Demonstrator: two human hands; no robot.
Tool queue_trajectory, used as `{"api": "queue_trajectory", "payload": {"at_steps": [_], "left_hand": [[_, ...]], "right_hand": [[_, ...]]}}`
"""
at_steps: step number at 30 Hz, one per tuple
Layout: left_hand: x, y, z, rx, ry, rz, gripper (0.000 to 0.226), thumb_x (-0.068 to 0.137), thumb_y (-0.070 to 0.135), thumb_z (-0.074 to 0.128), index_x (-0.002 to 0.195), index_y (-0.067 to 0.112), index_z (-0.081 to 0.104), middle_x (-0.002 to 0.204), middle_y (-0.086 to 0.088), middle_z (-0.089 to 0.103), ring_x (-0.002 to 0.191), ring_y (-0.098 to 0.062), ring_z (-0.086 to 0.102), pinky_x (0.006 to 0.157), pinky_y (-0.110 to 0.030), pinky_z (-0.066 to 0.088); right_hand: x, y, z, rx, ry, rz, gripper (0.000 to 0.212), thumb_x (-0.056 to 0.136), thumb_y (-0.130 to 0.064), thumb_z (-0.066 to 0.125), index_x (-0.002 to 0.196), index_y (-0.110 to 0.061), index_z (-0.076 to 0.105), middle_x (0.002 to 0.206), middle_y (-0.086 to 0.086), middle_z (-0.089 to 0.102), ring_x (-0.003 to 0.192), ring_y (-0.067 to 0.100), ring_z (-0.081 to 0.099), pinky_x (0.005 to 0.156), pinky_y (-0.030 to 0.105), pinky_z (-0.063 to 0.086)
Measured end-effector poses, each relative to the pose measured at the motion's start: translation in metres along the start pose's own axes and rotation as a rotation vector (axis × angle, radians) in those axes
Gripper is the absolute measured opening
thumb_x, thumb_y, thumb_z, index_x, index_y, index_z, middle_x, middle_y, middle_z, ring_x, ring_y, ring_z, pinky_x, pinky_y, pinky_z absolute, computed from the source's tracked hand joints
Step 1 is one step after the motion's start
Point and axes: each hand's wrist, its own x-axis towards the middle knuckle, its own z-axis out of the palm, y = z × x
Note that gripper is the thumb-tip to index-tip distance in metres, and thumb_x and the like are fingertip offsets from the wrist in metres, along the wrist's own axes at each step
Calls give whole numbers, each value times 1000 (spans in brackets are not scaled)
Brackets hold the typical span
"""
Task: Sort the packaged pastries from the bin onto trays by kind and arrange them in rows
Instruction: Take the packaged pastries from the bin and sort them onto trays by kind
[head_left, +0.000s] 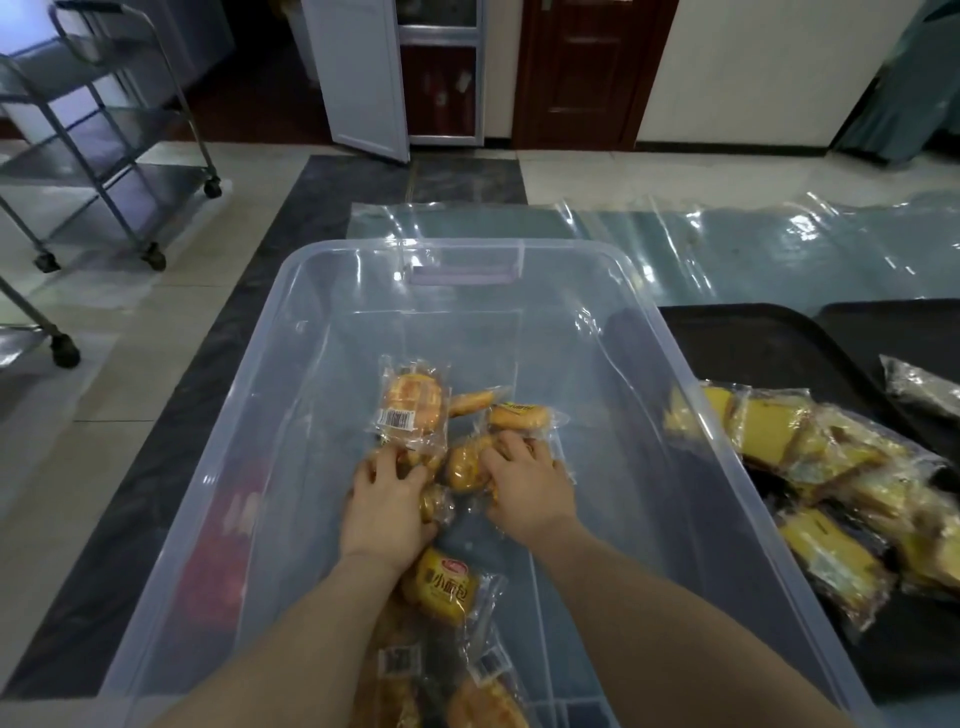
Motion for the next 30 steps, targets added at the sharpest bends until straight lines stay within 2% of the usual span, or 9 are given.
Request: {"api": "queue_trajectory", "payload": {"at_steps": [6,11,12,14,17,22,25,28,30], "left_hand": [[7,-2,-22,1,-56,45,41,80,36,66,119,29,54,140,-1,29,123,-29,39,99,-38,42],[7,0,-37,-13,-70,48,35,80,38,65,113,28,58,137,3,34,114,-25,46,92,-35,45],[6,1,-41,-6,-62,42,35,79,38,64,112,28,58,135,3,35,112,-25,47,90,-35,45],[5,3,-49,3,-47,38,38,78,40,65,113,29,58,133,3,36,111,-26,47,89,-37,45],[4,4,-64,-18,5,39,42,74,45,66,113,30,59,132,4,38,110,-27,48,88,-38,46],[7,14,-110,-112,143,59,38,69,47,68,103,32,60,128,6,38,101,-26,52,76,-33,44],[6,24,-146,-226,262,103,26,65,43,70,85,35,54,124,9,40,87,-18,47,67,-30,38],[3,32,-176,-340,376,178,19,66,35,73,73,29,56,123,8,42,87,-11,46,69,-27,37],[0,36,-194,-390,450,226,18,66,30,75,71,33,58,123,10,41,95,-7,42,77,-27,37]], "right_hand": [[-1,3,-7,-96,66,-73,51,83,-22,68,129,-24,47,149,2,25,133,34,27,100,49,41],[-1,8,-9,-21,131,7,48,83,-17,70,125,-27,49,158,1,-19,139,37,14,100,49,43],[2,7,-12,-8,86,48,50,84,-15,69,128,-26,48,158,4,-15,137,37,17,100,48,44],[6,6,-19,3,22,104,57,84,-16,70,134,-25,44,154,9,12,132,37,27,99,46,44],[9,5,-29,32,34,99,50,85,-17,66,131,-22,48,136,8,37,123,32,37,98,42,43],[7,3,-81,149,170,48,38,81,-24,65,118,-23,58,125,7,46,117,31,41,95,37,44],[2,-3,-123,214,208,19,34,76,-19,63,110,-22,59,119,6,47,110,31,47,94,32,44],[-11,-5,-164,283,192,-50,23,72,-20,69,88,-25,53,106,2,45,98,25,54,86,30,46],[-25,-1,-186,324,233,-103,28,71,-21,72,87,-27,50,110,0,44,98,20,51,83,28,45]]}}
